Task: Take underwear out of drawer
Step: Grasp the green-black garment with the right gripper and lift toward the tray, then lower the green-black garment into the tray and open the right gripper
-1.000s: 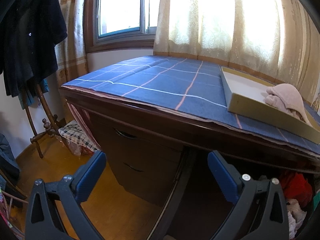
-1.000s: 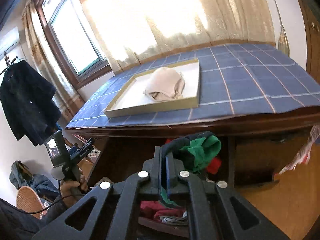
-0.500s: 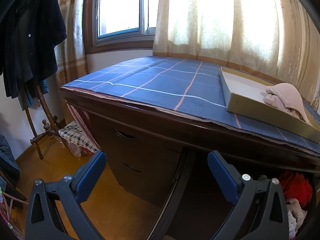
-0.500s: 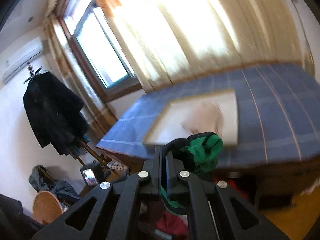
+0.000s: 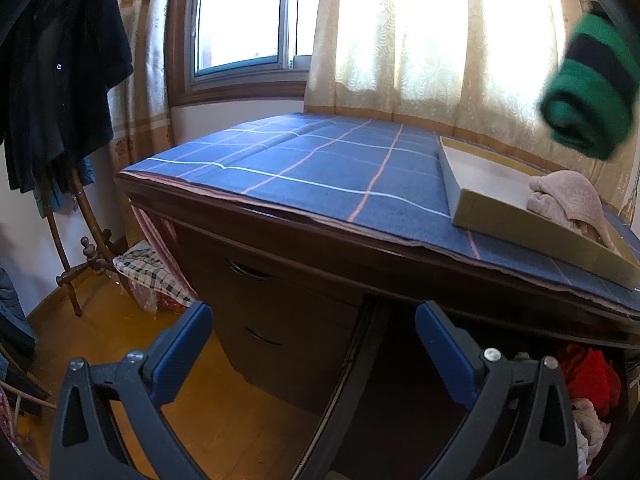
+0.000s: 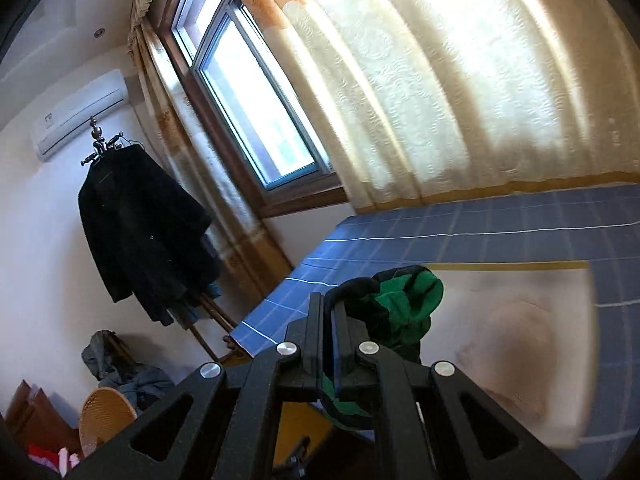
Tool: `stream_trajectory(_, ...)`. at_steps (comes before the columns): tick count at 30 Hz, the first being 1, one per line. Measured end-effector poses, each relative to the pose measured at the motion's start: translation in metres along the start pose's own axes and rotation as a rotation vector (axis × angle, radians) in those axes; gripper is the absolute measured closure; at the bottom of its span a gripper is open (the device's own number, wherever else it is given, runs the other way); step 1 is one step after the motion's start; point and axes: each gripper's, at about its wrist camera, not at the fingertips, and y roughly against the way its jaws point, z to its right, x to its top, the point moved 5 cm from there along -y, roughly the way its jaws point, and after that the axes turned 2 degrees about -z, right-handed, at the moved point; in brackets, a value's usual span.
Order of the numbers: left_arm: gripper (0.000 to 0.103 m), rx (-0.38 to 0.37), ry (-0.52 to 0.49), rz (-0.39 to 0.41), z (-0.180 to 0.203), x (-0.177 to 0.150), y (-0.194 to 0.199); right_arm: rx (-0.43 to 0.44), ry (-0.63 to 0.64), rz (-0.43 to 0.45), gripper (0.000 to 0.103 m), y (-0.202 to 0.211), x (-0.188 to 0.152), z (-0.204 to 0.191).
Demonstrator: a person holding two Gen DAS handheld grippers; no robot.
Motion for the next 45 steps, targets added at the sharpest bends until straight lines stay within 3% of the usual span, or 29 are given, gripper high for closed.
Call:
stream_trajectory(7, 0.000, -0.021, 0.003, -0.006, 0.000, -0.001, 0.000, 0.054, -0.162, -0.019, 0.099, -0.079, -0.006, 0.059)
stream_trajectory(12, 0.000, -0.023, 0.007, -0.017, -0.001, -0.001, -0.002, -0.055, -0.285, -0.125, 0.099, -0.117, -0.043, 0.121)
stream_trajectory(16, 0.000, -0.016, -0.005, -0.022, 0.001, -0.001, -0.003, -0.161, -0.316, -0.186, 0.098, -0.116, -0.048, 0.140)
stream_trajectory(19, 0.000, -0.011, -0.008, -0.020, 0.002, -0.001, -0.003, -0.195, -0.303, -0.205, 0.096, -0.109, -0.049, 0.144)
stream_trajectory(21, 0.000, -0.008, -0.009, -0.026, 0.002, -0.001, -0.004, -0.220, -0.278, -0.216, 0.088, -0.105, -0.050, 0.143)
stream_trajectory(23, 0.000, -0.006, -0.010, -0.028, 0.001, -0.001, -0.004, -0.226, -0.269, -0.221, 0.054, -0.097, -0.055, 0.143)
stream_trajectory(25, 0.000, -0.007, -0.010, -0.027, 0.001, 0.000, -0.004, -0.214, -0.275, -0.172, 0.044, -0.081, -0.056, 0.141)
stream_trajectory(29, 0.000, -0.007, -0.009, -0.028, 0.001, 0.000, -0.004, -0.244, -0.259, -0.084, 0.044, -0.040, -0.060, 0.135)
stream_trajectory(34, 0.000, -0.001, -0.010, -0.023, -0.001, 0.000, -0.004, -0.277, -0.223, -0.020, 0.044, 0.026, -0.089, 0.124)
stream_trajectory(45, 0.000, 0.058, -0.086, -0.021, 0.009, -0.003, -0.002, -0.462, -0.154, -0.047, 0.044, 0.112, -0.189, 0.121)
